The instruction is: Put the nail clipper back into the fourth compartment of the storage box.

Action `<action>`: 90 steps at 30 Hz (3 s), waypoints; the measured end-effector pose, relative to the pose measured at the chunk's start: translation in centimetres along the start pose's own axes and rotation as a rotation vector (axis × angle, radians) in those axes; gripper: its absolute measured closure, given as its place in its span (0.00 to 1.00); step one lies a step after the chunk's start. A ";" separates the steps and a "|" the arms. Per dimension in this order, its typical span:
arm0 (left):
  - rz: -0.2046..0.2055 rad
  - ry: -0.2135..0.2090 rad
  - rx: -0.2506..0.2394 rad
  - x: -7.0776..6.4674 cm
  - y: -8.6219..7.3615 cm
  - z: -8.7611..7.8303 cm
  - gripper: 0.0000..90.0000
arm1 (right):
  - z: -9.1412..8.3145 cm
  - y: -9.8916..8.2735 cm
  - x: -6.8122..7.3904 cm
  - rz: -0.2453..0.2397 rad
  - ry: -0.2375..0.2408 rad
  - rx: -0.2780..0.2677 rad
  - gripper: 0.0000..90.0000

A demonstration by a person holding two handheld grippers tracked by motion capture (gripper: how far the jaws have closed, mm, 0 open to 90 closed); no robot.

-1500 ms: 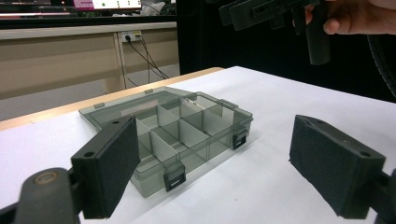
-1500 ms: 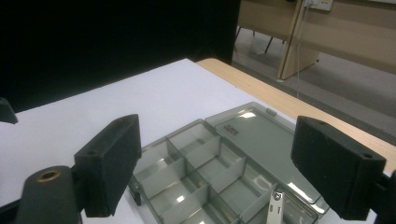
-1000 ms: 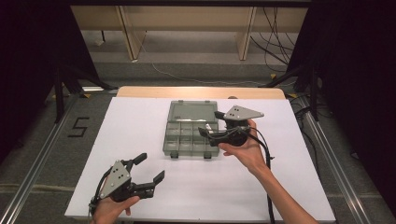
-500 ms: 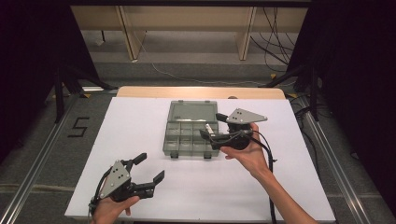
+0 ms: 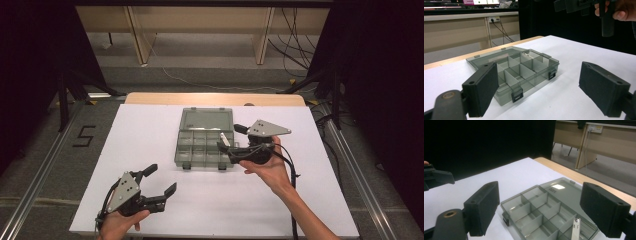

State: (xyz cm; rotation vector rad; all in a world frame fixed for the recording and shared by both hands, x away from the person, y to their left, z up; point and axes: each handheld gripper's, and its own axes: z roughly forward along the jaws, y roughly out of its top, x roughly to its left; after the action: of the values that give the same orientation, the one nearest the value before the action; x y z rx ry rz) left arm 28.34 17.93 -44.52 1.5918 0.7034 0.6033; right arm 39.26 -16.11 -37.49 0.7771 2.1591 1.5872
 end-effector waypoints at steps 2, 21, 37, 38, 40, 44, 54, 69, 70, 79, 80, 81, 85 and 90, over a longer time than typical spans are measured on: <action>-0.005 0.000 -0.001 0.0 0.0 0.0 0.17 | -0.1 -0.1 0.0 0.003 -0.005 -0.006 0.19; -0.009 0.003 -0.001 0.0 0.0 0.0 0.17 | -1.5 -1.3 0.6 -0.007 0.016 -0.062 0.18; -0.003 0.002 0.000 0.0 0.0 0.0 0.17 | -3.2 -3.0 1.2 0.000 0.011 -0.074 0.18; -0.008 0.003 -0.001 0.0 0.0 -0.1 0.17 | -3.3 -3.1 1.1 -0.010 0.000 -0.083 0.18; -0.010 0.004 -0.001 -0.1 0.0 -0.1 0.17 | -3.4 -3.2 1.1 -0.005 0.005 -0.086 0.18; -0.004 0.003 -0.001 0.0 0.0 -0.1 0.17 | -3.9 -3.7 1.1 0.005 -0.001 -0.085 0.18; -0.004 0.004 -0.001 0.0 0.0 -0.1 0.17 | -4.5 -4.8 1.4 0.019 0.010 -0.073 0.18; -0.004 0.003 -0.002 0.0 0.0 0.0 0.17 | -5.3 -5.9 1.6 0.022 0.005 -0.085 0.18; -0.005 0.003 -0.002 -0.1 0.0 0.0 0.17 | -5.6 -6.0 1.7 0.025 -0.005 -0.066 0.18; -0.010 0.004 -0.001 -0.1 0.0 -0.1 0.17 | -6.3 -7.2 1.9 0.048 -0.004 -0.068 0.18; -0.010 0.004 -0.001 -0.1 0.0 -0.1 0.17 | -6.3 -7.2 1.9 0.048 -0.004 -0.068 0.18; -0.010 0.005 -0.001 -0.1 0.0 -0.1 0.17 | -6.6 -7.5 1.9 0.042 -0.003 -0.064 0.18; -0.009 0.005 -0.002 -0.1 0.0 -0.1 0.17 | -6.9 -8.2 1.9 0.057 -0.016 -0.074 0.18; -0.010 0.006 -0.001 -0.1 0.0 -0.1 0.17 | -7.2 -8.6 2.0 0.038 -0.043 -0.057 0.18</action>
State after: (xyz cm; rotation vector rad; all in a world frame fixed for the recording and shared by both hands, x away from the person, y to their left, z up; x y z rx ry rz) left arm 28.23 17.95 -44.54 1.5854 0.7152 0.6008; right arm 31.62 -22.21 -43.30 0.8318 2.0713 1.6279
